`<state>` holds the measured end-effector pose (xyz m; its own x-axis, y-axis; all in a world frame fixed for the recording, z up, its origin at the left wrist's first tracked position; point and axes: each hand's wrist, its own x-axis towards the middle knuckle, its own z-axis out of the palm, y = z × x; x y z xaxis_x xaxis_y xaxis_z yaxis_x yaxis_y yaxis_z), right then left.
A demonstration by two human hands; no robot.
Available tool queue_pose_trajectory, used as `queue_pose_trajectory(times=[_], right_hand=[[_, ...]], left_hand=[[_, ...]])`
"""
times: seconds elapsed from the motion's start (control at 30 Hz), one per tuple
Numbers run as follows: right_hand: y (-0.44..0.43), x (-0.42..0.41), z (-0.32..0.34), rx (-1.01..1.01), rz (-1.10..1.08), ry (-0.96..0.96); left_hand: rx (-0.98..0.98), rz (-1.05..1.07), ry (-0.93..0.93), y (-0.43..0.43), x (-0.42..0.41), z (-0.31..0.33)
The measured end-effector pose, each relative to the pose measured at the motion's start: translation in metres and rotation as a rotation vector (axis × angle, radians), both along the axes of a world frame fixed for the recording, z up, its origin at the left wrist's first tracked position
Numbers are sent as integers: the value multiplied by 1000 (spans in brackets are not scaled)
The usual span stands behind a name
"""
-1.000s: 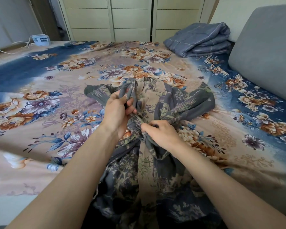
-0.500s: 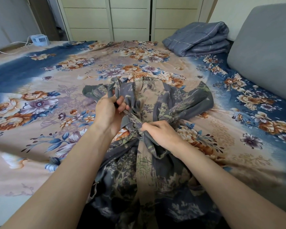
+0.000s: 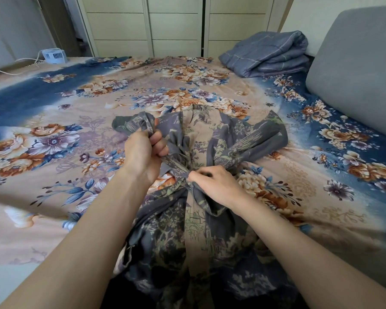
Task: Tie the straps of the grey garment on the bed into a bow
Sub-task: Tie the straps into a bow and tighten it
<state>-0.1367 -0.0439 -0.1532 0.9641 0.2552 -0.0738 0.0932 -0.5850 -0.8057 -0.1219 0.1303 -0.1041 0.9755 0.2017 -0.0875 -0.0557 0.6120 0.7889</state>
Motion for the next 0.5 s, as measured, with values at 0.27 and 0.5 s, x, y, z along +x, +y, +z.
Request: queue_pose_trajectory(times=[0.27,0.5], right_hand=[[-1,-5,3,-5,46,2],[-5,-2,1,63,75,97]], left_hand=[[65,70,21,-6,-1,4],[159,156,70,8,-6,0]])
